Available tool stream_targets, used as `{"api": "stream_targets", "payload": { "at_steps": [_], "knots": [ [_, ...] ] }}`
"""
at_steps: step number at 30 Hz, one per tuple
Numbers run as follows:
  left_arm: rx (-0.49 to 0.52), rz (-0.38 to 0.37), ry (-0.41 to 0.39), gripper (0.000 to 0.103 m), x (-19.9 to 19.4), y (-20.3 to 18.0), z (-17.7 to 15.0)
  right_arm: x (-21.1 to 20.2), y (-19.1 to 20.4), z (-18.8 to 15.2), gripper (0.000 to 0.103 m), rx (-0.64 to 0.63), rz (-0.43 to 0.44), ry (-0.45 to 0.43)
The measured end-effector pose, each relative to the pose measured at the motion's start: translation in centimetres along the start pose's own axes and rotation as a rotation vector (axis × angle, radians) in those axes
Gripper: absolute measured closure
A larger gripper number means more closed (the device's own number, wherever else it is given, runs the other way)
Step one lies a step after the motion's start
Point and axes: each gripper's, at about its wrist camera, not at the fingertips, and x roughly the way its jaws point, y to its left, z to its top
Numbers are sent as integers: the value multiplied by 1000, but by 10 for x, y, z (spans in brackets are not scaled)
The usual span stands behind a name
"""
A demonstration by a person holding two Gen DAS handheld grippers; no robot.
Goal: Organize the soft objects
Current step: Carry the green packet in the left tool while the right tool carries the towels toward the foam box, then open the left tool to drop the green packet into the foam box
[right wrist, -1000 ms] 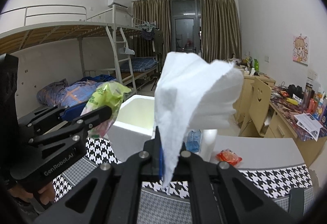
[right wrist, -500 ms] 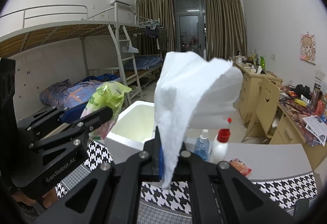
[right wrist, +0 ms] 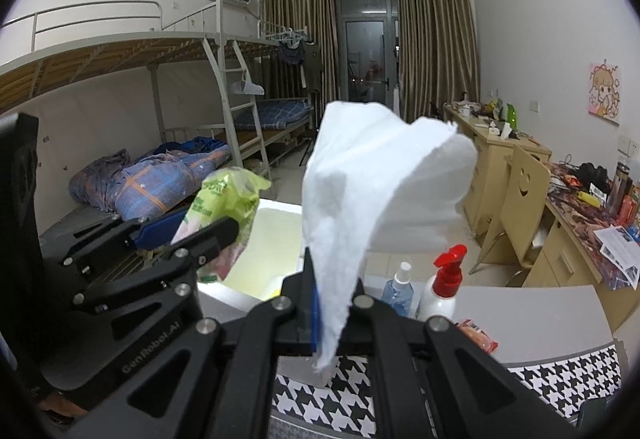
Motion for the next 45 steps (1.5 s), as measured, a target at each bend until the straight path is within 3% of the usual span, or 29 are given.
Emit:
{"api": "stream_targets", "payload": {
  "at_steps": [12, 21, 29, 38, 45],
  "knots": [
    [-37, -36, 59, 72, 36, 13, 6, 13, -2, 2, 97, 11, -21, 27],
    [-46, -12, 123, 72, 69, 23, 1, 21, -7, 5, 98, 18, -25, 42],
    [-36, 25, 115, 23, 67, 30, 0, 26, -8, 9, 97, 19, -21, 47],
    [-68, 102, 54, 5, 36, 45, 4, 40, -5, 12, 97, 16, 12, 74],
    [-67, 168, 24, 1, 21, 56, 2, 56, 7, 15, 97, -5, 46, 107]
  ]
}}
